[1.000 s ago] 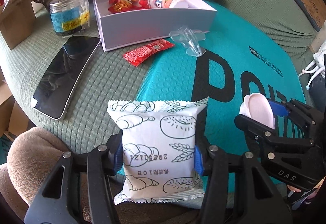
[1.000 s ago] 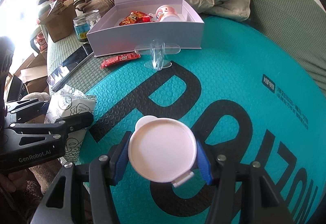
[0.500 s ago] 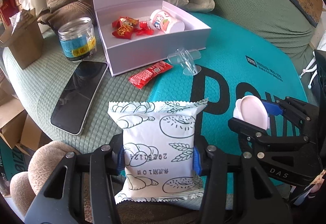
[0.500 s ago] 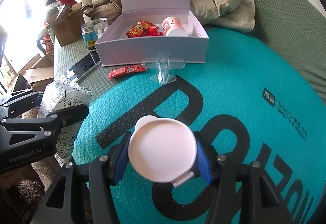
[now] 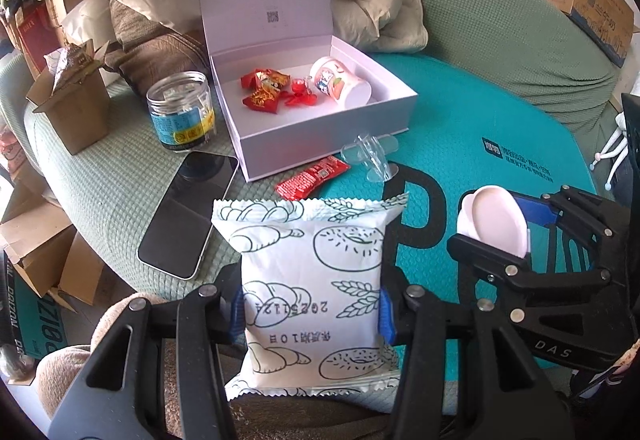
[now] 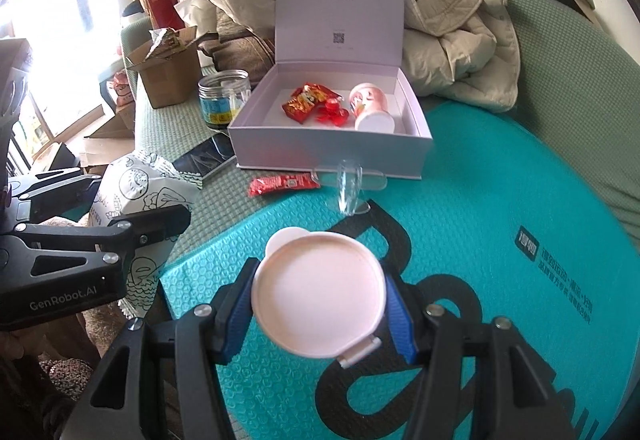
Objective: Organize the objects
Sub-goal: 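Hold the pink lid and white bread packet raised above the mat, then carry the pink lid with the right gripper while the left carries the bread packet toward the box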
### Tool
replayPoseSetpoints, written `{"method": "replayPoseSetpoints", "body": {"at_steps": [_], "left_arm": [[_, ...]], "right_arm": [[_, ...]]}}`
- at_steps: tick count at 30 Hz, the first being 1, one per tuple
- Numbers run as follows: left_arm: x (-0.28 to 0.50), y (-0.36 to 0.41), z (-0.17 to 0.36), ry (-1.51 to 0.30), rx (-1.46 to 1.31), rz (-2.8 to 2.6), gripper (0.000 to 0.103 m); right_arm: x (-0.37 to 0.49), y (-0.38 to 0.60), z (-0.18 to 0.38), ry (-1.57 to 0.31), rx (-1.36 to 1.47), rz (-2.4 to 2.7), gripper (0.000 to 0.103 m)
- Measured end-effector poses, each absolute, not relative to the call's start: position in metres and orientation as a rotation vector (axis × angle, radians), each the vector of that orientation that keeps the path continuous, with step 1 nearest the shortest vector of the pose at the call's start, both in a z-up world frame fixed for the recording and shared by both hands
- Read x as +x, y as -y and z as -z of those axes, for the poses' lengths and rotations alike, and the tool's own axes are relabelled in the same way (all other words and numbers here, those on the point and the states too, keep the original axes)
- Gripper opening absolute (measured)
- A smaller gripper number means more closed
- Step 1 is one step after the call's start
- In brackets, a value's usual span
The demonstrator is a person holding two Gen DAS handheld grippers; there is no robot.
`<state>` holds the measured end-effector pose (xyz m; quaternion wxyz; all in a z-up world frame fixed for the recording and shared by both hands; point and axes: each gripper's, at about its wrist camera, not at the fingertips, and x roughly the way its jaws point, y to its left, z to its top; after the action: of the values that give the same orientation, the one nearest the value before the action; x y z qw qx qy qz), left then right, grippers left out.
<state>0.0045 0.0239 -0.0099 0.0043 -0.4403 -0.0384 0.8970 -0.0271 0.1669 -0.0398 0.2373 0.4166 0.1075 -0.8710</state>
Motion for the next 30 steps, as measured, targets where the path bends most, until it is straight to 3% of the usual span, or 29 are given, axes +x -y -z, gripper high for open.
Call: {"method": "replayPoseSetpoints", "body": {"at_steps": [30], "left_arm": [[-0.079,0.010,0.005,0.161,-1.435,-2.794,0.047]], "right_arm": [[-0.115,-0.140,0.031,-0.303,1.108,2.299,0.059]]}}
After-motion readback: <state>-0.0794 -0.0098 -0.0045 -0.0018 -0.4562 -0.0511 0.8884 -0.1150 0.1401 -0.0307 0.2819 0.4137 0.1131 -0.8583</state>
